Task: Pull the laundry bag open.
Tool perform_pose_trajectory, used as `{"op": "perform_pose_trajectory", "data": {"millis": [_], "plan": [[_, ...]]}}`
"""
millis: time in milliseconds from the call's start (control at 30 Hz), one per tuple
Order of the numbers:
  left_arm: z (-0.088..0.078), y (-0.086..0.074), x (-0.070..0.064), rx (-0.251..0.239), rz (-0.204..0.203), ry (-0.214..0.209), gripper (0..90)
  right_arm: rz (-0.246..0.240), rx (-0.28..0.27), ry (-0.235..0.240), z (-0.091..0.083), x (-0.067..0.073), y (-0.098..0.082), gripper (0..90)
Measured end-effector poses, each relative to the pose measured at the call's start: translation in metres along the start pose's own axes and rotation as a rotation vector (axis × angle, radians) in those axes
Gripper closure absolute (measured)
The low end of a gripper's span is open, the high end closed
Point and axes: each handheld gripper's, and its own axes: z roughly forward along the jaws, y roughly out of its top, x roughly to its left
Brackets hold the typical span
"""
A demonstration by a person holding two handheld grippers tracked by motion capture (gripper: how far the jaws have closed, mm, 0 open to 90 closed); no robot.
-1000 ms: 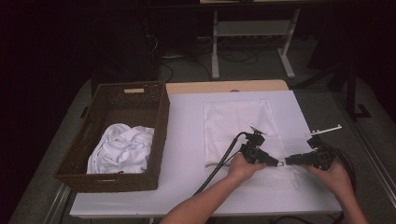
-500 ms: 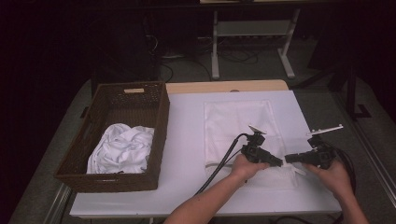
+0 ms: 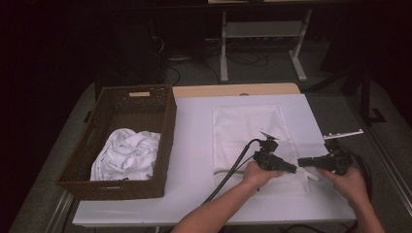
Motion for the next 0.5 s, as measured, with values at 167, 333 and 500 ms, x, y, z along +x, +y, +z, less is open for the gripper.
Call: {"op": "perform_pose_trajectory", "data": {"millis": [167,333,500], "plan": [[-0.003,0.0,-0.002,-0.019,0.052,0.041,85.7,0.004,0.001,0.015,-0.001,0.0,-0.002,84.0],[-0.005,0.0,-0.003,-0.012,0.077,0.045,86.2,0.048,-0.002,0.091,0.001,-0.005,-0.004,77.3],[-0.005,-0.001,-0.005,-0.013,0.097,0.065,86.2,0.065,0.013,0.093,0.008,-0.01,-0.007,79.4]]}}
